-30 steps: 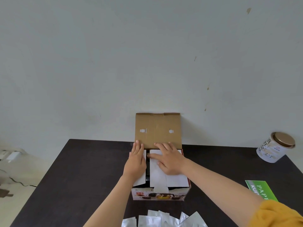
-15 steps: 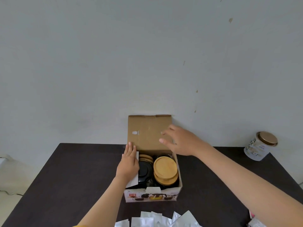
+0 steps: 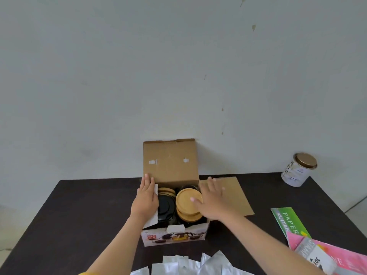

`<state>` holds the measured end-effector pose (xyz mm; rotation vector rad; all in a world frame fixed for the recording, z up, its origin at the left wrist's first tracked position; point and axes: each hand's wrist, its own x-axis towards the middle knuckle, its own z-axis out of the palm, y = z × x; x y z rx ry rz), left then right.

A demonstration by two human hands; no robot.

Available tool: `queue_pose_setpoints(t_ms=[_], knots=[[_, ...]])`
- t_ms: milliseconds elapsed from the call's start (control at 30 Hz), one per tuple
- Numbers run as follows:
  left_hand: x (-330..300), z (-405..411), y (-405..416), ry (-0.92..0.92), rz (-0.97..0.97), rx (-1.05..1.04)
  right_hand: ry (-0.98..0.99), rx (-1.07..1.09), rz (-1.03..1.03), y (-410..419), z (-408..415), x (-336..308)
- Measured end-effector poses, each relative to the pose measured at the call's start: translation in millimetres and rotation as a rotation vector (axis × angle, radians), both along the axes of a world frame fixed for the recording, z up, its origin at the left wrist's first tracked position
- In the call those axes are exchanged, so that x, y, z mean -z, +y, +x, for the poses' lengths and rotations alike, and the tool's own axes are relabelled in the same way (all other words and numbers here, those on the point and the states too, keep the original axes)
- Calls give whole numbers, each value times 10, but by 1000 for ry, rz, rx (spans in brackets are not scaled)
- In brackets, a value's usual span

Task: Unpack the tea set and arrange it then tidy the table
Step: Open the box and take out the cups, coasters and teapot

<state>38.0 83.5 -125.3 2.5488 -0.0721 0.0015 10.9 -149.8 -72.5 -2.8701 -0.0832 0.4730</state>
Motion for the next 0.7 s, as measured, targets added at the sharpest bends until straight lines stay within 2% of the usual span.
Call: queue_pose_setpoints(t_ms=[100,267,433,567,700], knots=[[-1,-3,3,11,0,2,-31,-4,152,231,-135,269],[-12,-13,-8,13,-14,5,-227,14,154,310,-210,453],[-55,-21,-23,46,21,10,-247,16,169,303,-190,499],[-202,8,-77,76,179,34,-263,27,169,306,-187,504],[-434,-61,-144,95,153,140,-265,37,196,312,-186,508]])
